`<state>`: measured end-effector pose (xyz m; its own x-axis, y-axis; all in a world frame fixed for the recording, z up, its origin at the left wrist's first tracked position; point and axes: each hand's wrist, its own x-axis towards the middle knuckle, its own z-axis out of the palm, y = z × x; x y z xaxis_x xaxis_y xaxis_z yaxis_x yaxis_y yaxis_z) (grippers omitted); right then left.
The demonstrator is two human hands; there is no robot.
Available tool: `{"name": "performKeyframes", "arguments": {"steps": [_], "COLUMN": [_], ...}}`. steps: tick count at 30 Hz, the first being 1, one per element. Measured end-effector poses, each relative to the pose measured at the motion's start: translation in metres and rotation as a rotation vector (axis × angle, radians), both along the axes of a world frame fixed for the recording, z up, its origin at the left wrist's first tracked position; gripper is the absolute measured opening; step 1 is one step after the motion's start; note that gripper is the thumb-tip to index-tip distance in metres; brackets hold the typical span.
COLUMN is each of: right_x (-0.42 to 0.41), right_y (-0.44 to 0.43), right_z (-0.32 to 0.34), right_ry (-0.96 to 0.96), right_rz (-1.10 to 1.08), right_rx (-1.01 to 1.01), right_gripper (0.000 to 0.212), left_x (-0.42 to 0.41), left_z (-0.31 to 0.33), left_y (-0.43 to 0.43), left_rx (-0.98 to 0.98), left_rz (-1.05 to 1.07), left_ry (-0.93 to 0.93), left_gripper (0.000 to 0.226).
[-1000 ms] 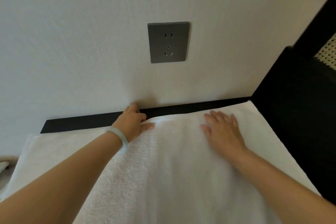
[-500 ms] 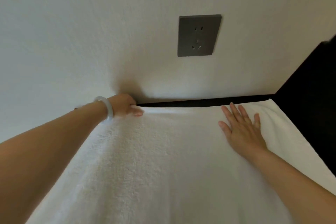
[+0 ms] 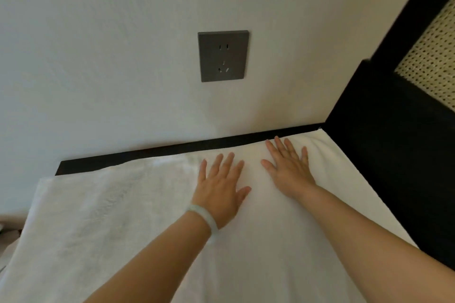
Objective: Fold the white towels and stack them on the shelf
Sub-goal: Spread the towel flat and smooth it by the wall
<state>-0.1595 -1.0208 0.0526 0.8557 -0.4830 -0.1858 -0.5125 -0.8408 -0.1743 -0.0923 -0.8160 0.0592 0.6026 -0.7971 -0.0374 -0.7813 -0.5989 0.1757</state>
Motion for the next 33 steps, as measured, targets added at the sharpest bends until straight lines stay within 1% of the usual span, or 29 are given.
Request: {"name": "performKeyframes", "arguments": {"steps": [2,4,6,8,9,10,11,13,14,15,16,18,19,21,23,25,27,28,30,33], "right_x": [-0.01,-0.032,-0.059,-0.072,-0.074,-0.073,-0.074,-0.085,-0.092,-0.098,-0.098,-0.093,-0.092,-0.102,-0.136,-0.177,-0.201,-0.208,-0.212,-0.207], "right_y": [-0.01,-0.035,-0.07,-0.099,-0.107,-0.107,-0.099,-0.071,-0.061,-0.058,-0.062,-0.067,-0.065,-0.048,-0.031,-0.023,-0.024,-0.026,-0.028,-0.028], "right_z": [0.0,-0.004,-0.004,0.007,0.011,0.013,0.014,0.005,0.0,-0.003,-0.004,0.007,0.014,0.021,0.022,0.024,0.029,0.032,0.038,0.042], "right_ry": [-0.032,-0.025,-0.002,0.014,0.001,-0.022,-0.05,-0.091,-0.077,-0.058,-0.052,-0.05,-0.089,-0.234,-0.268,-0.166,-0.052,-0.03,-0.046,0.001], "right_rz": [0.057,0.082,-0.021,-0.14,-0.152,-0.115,-0.034,0.187,0.257,0.258,0.176,-0.096,-0.192,-0.261,-0.325,-0.478,-0.593,-0.613,-0.633,-0.638], "right_rx": [0.067,0.015,-0.029,0.029,0.051,0.03,-0.01,-0.046,-0.043,-0.041,-0.036,0.0,0.0,-0.058,-0.162,-0.188,-0.145,-0.111,-0.053,-0.071], "right_gripper": [0.063,0.063,0.063,0.064,0.065,0.066,0.068,0.071,0.07,0.068,0.065,0.061,0.058,0.049,0.035,0.024,0.027,0.027,0.024,0.024], "left_x": [-0.011,-0.012,-0.011,-0.011,-0.012,-0.012,-0.012,-0.012,-0.012,-0.013,-0.013,-0.013,-0.013,-0.012,-0.012,-0.012,-0.013,-0.013,-0.014,-0.015], "left_z": [-0.01,-0.02,-0.024,-0.024,-0.024,-0.024,-0.025,-0.026,-0.025,-0.024,-0.024,-0.023,-0.023,-0.024,-0.024,-0.024,-0.023,-0.023,-0.022,-0.019], "left_y": [-0.016,-0.018,-0.017,-0.018,-0.018,-0.019,-0.018,-0.017,-0.017,-0.017,-0.017,-0.017,-0.017,-0.017,-0.017,-0.017,-0.017,-0.017,-0.017,-0.017], "left_rx": [0.108,0.135,0.135,0.132,0.132,0.127,0.124,0.12,0.119,0.121,0.123,0.125,0.123,0.116,0.11,0.111,0.12,0.121,0.126,0.124], "left_rz": [0.015,0.045,0.049,0.061,0.066,0.069,0.071,0.08,0.082,0.081,0.076,0.074,0.073,0.076,0.079,0.077,0.075,0.077,0.08,0.085], "left_ry": [0.025,-0.022,-0.048,-0.053,-0.051,-0.048,-0.047,-0.052,-0.057,-0.06,-0.061,-0.062,-0.067,-0.075,-0.066,-0.064,-0.072,-0.075,-0.072,-0.054], "left_gripper": [0.069,0.069,0.072,0.075,0.075,0.076,0.075,0.072,0.07,0.069,0.068,0.068,0.069,0.069,0.07,0.07,0.07,0.07,0.07,0.067]}}
